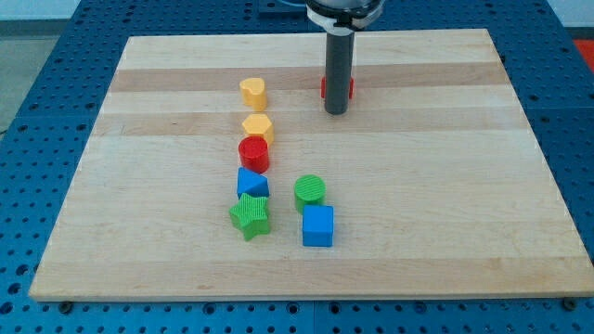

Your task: Move the red star to the top side

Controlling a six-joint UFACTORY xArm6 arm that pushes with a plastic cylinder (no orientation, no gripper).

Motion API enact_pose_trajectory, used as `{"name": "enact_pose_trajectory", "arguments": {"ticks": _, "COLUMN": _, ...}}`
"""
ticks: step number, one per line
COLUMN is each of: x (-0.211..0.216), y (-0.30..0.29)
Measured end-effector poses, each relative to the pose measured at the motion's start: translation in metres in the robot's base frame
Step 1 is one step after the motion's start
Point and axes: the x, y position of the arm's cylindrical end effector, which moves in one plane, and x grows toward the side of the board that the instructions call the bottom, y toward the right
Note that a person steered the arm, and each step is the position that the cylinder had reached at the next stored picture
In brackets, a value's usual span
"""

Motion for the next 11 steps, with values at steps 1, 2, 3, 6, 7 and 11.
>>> {"name": "enact_pose_trajectory", "arguments": {"ticks": 1, "x": -0.003, "y": -0.001}}
{"name": "enact_pose_trajectory", "arguments": {"ticks": 2, "x": -0.008, "y": -0.001}}
{"name": "enact_pose_trajectory", "arguments": {"ticks": 3, "x": -0.013, "y": -0.001}}
{"name": "enact_pose_trajectory", "arguments": {"ticks": 6, "x": -0.025, "y": -0.001}}
{"name": "enact_pose_trajectory", "arguments": {"ticks": 7, "x": -0.028, "y": -0.001}}
{"name": "enact_pose_trajectory", "arguments": {"ticks": 11, "x": -0.04, "y": -0.003}}
